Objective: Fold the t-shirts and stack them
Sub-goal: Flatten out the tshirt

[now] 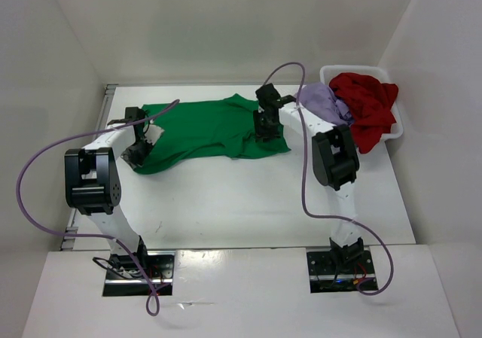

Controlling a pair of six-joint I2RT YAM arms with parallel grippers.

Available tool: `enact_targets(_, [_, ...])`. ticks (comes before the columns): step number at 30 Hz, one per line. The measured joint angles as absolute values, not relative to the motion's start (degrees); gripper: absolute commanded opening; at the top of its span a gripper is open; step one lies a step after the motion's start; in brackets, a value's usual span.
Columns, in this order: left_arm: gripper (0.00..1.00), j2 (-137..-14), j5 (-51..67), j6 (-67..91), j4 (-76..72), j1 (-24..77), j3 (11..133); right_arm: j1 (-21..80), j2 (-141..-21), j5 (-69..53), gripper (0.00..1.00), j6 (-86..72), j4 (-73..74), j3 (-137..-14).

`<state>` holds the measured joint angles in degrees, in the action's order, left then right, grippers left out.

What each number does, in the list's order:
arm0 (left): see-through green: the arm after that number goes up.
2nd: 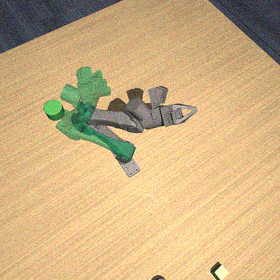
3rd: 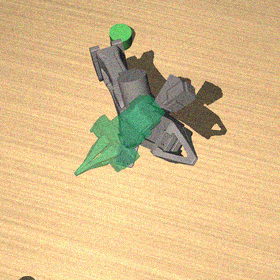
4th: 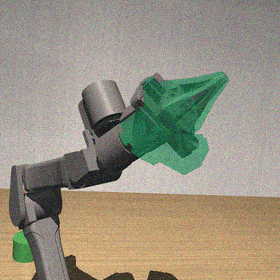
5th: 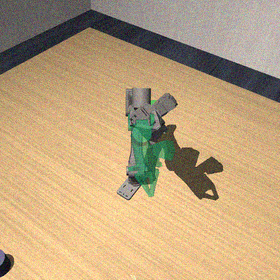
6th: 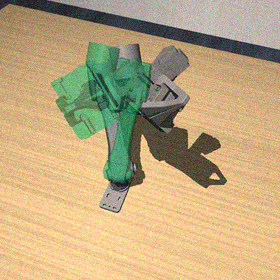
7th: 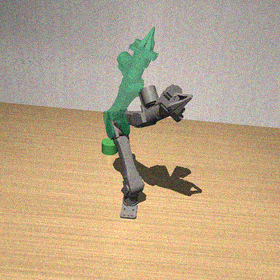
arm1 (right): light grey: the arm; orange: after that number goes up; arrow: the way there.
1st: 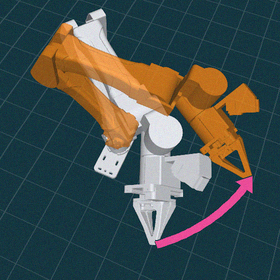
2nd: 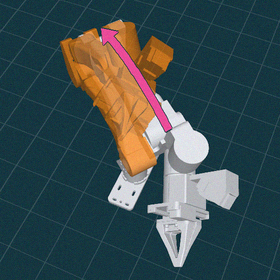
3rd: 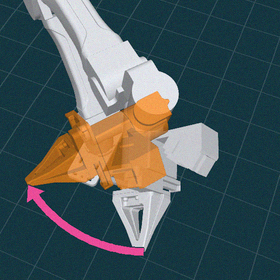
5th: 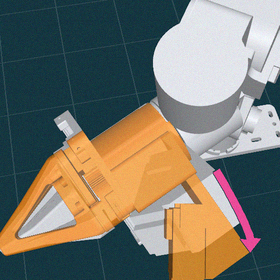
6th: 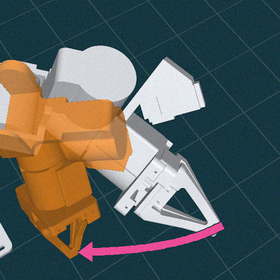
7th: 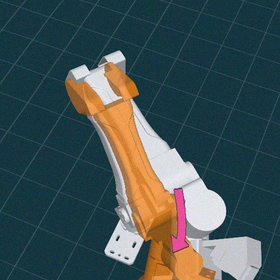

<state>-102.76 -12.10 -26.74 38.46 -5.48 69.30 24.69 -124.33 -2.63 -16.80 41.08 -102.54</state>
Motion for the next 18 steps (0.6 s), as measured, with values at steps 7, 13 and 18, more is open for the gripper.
enact_targets(7, [0.00, -102.76, -11.86, -26.74, 38.39, -5.48, 68.99, 24.69, -130.96, -3.46, 0.38, -17.28, 40.80, -106.69])
enact_targets(13, [0.00, -102.76, -11.70, -26.72, 38.39, -5.48, 68.99, 24.69, -134.23, -3.42, 0.37, -17.28, 40.77, -113.69])
enact_targets(18, [0.00, -102.76, -11.73, -26.72, 38.44, -5.48, 68.99, 24.69, -136.44, -3.18, 0.37, -17.28, 41.36, -118.32])
